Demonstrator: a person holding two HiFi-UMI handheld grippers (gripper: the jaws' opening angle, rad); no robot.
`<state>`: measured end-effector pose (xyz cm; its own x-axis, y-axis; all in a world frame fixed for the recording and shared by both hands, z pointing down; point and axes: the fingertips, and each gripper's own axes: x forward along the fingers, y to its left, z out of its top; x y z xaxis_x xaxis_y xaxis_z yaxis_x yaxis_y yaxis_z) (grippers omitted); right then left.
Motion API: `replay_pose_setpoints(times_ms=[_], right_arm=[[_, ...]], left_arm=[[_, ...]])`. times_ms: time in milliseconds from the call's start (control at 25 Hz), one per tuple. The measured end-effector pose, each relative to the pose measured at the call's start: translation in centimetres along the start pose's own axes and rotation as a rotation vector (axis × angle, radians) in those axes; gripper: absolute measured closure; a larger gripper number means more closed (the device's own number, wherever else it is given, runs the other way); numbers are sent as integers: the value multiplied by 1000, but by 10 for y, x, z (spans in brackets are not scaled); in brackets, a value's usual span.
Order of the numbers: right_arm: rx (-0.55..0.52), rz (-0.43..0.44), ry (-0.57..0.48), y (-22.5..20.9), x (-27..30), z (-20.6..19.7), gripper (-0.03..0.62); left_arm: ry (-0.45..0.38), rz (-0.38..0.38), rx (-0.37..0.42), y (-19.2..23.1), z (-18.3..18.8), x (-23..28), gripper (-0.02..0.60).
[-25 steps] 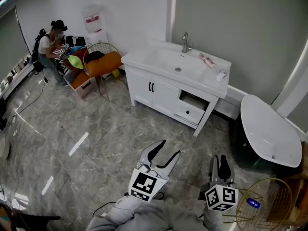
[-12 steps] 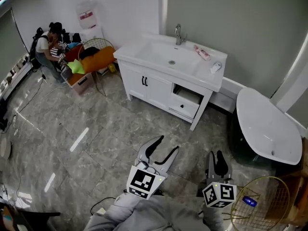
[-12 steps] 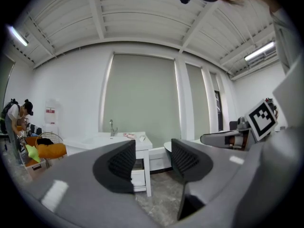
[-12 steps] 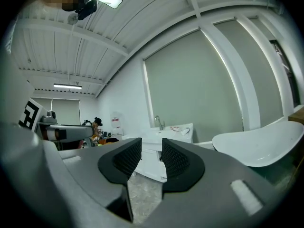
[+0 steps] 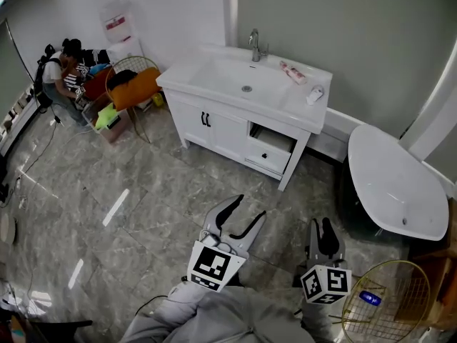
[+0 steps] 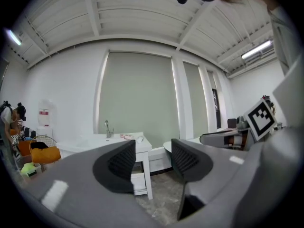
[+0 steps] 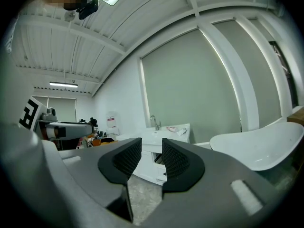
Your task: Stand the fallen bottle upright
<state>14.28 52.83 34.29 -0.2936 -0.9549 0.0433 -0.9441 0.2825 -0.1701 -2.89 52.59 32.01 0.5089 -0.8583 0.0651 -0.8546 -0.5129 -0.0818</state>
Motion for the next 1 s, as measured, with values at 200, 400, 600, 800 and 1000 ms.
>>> replay_pose_setpoints(times_ms=[200, 400, 600, 800, 1000], right_arm=[[-2, -39, -10, -8, 45, 1, 461], [-3, -73, -30, -18, 115, 6, 462], [-10, -133, -39, -35, 184, 20, 462], [-22, -185, -66, -39, 236, 35, 462], [-44, -199, -66, -43, 280, 44, 461]], left_arm=[[-1, -36, 8, 32, -4, 39, 314], [12, -58, 37, 86, -11, 96, 314], [26, -109, 4, 129, -4, 162, 314], [21, -153, -19, 167, 2, 208, 314], [-35, -170, 10, 202, 4, 249, 314]])
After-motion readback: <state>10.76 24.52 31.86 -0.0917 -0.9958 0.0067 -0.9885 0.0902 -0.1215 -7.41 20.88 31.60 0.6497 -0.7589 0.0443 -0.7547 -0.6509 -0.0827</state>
